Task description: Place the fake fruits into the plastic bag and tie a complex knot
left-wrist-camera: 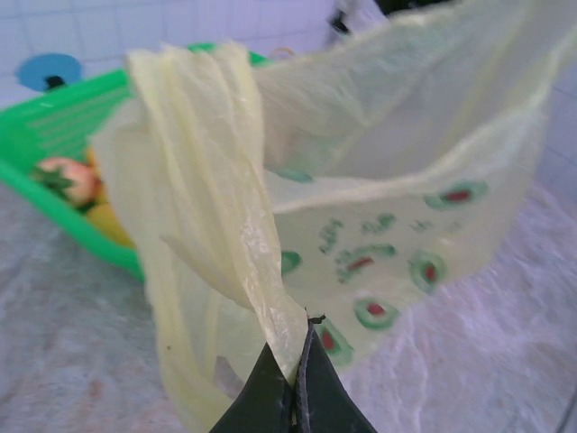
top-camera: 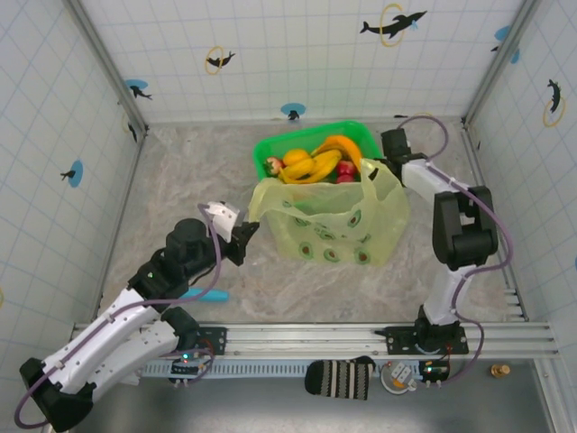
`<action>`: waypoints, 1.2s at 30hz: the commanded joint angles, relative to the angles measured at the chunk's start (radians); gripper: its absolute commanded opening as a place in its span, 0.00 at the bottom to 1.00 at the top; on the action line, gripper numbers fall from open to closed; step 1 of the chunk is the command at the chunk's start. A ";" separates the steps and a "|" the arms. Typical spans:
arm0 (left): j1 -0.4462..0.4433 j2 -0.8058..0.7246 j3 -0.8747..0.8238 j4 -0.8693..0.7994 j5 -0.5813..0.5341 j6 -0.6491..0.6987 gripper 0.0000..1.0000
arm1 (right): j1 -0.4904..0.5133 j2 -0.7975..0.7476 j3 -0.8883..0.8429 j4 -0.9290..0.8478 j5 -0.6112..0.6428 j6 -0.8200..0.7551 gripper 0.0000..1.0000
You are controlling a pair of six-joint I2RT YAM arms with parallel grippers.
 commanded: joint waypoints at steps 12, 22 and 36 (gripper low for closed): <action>0.224 0.280 0.323 0.028 -0.158 -0.106 0.00 | -0.206 -0.355 -0.399 0.113 0.190 0.103 0.81; 0.341 0.662 0.709 0.074 -0.032 -0.155 0.00 | -0.119 -0.526 -0.365 0.127 0.249 0.062 0.81; 0.429 0.650 0.717 0.077 0.049 -0.255 0.00 | 0.464 -0.620 -0.370 0.384 -0.608 -0.055 0.25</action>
